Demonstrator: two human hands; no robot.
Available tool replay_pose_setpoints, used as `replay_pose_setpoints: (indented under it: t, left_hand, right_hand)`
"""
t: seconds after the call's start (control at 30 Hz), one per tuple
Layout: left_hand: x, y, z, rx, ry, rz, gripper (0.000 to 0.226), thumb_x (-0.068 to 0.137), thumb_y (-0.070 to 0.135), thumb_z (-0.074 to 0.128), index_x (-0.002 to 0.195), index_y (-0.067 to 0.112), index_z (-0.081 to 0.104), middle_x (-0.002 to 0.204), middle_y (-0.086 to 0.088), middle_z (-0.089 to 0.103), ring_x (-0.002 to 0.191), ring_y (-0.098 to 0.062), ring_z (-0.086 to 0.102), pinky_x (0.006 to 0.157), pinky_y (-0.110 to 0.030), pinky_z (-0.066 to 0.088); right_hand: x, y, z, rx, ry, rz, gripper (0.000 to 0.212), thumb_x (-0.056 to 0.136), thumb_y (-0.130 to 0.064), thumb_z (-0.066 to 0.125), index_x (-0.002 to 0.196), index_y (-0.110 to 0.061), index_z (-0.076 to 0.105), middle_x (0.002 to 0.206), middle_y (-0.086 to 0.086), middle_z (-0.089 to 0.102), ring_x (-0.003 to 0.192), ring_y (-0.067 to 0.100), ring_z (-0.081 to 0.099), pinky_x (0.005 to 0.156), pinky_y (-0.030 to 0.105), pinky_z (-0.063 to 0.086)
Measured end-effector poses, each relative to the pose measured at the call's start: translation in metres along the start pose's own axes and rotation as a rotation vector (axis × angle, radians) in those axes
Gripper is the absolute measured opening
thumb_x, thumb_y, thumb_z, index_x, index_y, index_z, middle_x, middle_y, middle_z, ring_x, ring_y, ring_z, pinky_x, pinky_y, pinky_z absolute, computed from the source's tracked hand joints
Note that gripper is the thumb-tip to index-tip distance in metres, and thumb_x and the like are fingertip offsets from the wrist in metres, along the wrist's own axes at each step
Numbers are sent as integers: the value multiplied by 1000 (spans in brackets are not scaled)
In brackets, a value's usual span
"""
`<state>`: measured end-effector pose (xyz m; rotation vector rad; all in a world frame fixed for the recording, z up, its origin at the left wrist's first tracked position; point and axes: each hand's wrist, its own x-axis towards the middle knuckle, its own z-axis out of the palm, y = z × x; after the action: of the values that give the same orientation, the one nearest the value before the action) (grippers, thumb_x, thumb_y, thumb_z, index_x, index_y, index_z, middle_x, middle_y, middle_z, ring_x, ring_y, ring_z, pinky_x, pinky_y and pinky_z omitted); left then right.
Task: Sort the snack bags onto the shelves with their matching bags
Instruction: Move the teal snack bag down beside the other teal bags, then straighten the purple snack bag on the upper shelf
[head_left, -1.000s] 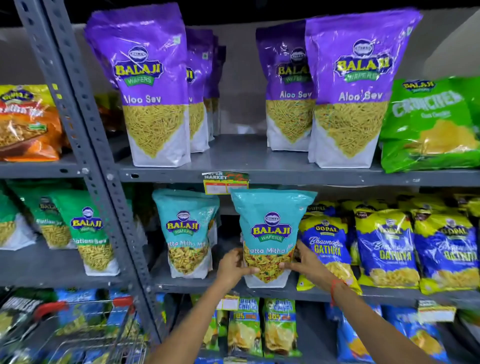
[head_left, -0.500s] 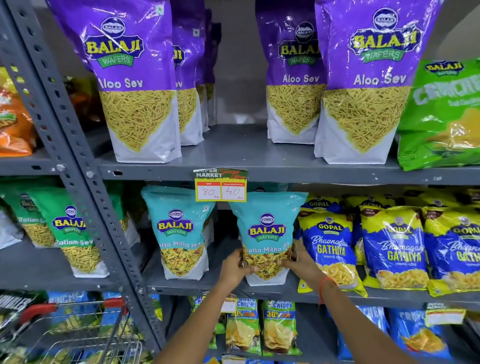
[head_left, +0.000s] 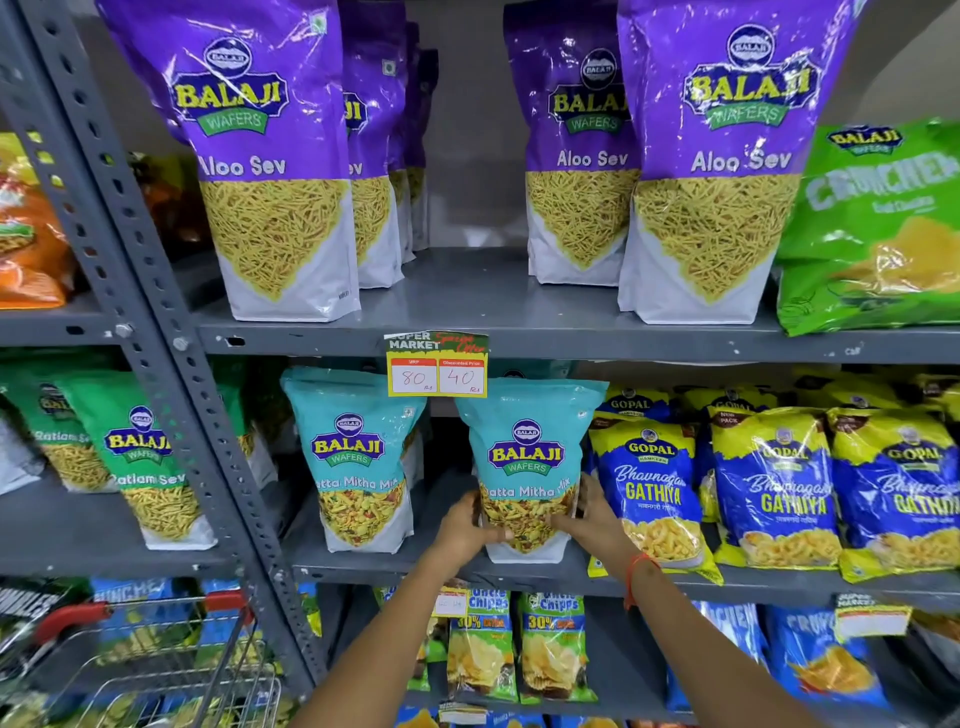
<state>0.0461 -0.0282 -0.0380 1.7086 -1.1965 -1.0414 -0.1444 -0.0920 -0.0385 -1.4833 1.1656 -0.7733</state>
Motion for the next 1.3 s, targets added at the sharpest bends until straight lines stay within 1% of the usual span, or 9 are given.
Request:
replay_pose_setpoints:
  t: [0.13,0.23,0.33,0.47,0.6,0.7,0.83,1.07,1.3]
  left_hand:
    - [-18,23,2,65,43,-64,63,65,15,85,117,6,52,115,-5,62,112,-23,58,95,-36,48]
    - [-37,55,-3,273,126,-71,31,74,25,79,74,10,52,94,-17,65,97,-31,64,75,-37,48]
    - [-54,94,-13,455,227,-6,37,80,39,70,81,2,66,99,-22,73,93,-34,70,78,-39,54]
    - [-81,159,-24,528,134,110,42,86,41,61,79,1,70,84,-11,79,78,-22,75,81,-36,60]
    - [-114,234,-30,456,158,353,41,88,41,58,67,8,69,74,-10,78,67,-22,75,68,-34,60]
    - [-123,284,-31,336,412,638,42,86,44,58,64,10,68,58,-3,73,58,-18,70,64,-31,57]
    - [-113,334,-20,106,558,848,33,86,40,60,73,10,62,76,-5,74,72,-21,68,68,-33,53]
    - [-54,349,3,160,260,693,73,77,54,67,129,8,47,131,-15,59,121,-31,55,101,-42,45]
    - [-45,320,17,80,36,561,48,86,40,64,120,6,58,121,-12,65,109,-24,58,85,-32,44]
  right_hand:
    - [-14,-13,2,-58,266,-99,87,76,-34,74,143,-9,23,148,12,36,135,31,37,109,50,37]
    - [-31,-43,-1,-24,496,-295,54,81,-31,67,125,-9,45,121,13,56,112,29,55,90,43,52]
    - [-49,-83,-11,38,511,-420,19,86,-27,62,96,-11,60,85,10,67,80,21,66,72,46,58]
    - [-74,-133,-25,72,552,-591,34,87,-33,57,67,-6,61,56,18,64,46,8,60,56,48,56]
    - [-95,-192,-47,185,588,-745,40,85,-46,50,59,-17,61,42,-3,58,43,19,55,54,45,51]
    - [-104,-240,-68,161,679,-878,33,89,-42,43,66,-26,60,53,-1,62,53,23,59,60,45,51]
    - [-98,-283,-98,38,867,-1004,23,90,-28,45,91,-8,58,88,16,63,81,29,57,75,51,49]
    - [-64,-267,-144,-115,891,-660,63,88,-34,52,136,2,33,141,27,38,133,38,31,110,40,24]
    - [-64,-243,-148,-102,660,-610,65,79,-52,60,125,-7,46,129,16,57,119,33,53,93,38,41]
